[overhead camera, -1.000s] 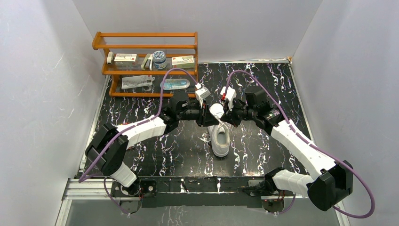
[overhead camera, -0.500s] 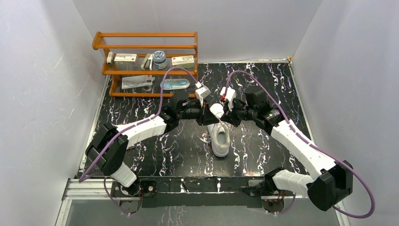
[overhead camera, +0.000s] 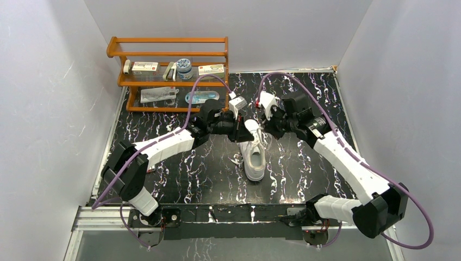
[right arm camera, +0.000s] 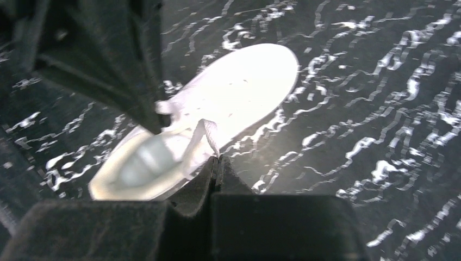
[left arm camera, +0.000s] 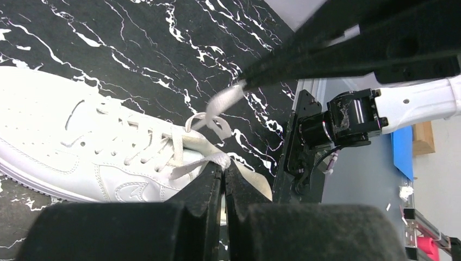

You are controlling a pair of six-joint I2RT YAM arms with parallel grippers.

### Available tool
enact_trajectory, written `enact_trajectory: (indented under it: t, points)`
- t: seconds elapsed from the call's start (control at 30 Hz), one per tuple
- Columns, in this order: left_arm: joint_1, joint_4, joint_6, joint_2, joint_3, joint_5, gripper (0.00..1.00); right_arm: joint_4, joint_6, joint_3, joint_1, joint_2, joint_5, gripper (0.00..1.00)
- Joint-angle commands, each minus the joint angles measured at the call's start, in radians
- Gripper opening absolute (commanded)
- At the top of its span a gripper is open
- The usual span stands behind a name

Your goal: Tie the shoes

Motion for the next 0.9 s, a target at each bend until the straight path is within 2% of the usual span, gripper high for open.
enact_trajectory:
  t: [0.0, 0.07, 0.1, 0.17, 0.27, 0.4, 0.53, 0.67, 0.87]
  points:
    - [0.002, -0.07, -0.052, 0.011, 0.047, 0.027, 0.0, 0.041, -0.014, 0.078, 0.0, 0.048, 0.185, 0.02]
    - [0.002, -0.02, -0.093, 0.004, 0.019, 0.033, 0.0, 0.165, -0.032, 0.044, 0.0, 0.064, 0.153, 0.04]
    - [0.003, 0.001, -0.111, 0.001, 0.006, 0.033, 0.0, 0.212, -0.043, 0.041, 0.0, 0.078, 0.112, 0.02]
    - [0.002, 0.008, -0.123, 0.004, 0.008, 0.037, 0.0, 0.229, -0.059, 0.077, 0.0, 0.12, 0.06, 0.0]
    - [0.003, -0.038, -0.08, -0.012, 0.021, 0.029, 0.0, 0.138, -0.01, 0.143, 0.0, 0.129, 0.066, 0.0]
    - [0.005, 0.097, -0.035, -0.1, -0.099, 0.004, 0.0, 0.037, -0.101, 0.082, 0.001, 0.02, -0.089, 0.0]
    - [0.015, 0.175, -0.012, -0.12, -0.137, 0.01, 0.0, 0.007, -0.169, 0.011, 0.0, -0.058, -0.089, 0.0]
    - [0.032, 0.247, -0.055, -0.073, -0.118, 0.094, 0.0, -0.045, -0.224, 0.023, -0.001, -0.029, -0.172, 0.0]
    - [0.037, 0.355, -0.075, -0.05, -0.121, 0.147, 0.0, -0.088, -0.244, 0.085, -0.003, 0.061, -0.232, 0.0]
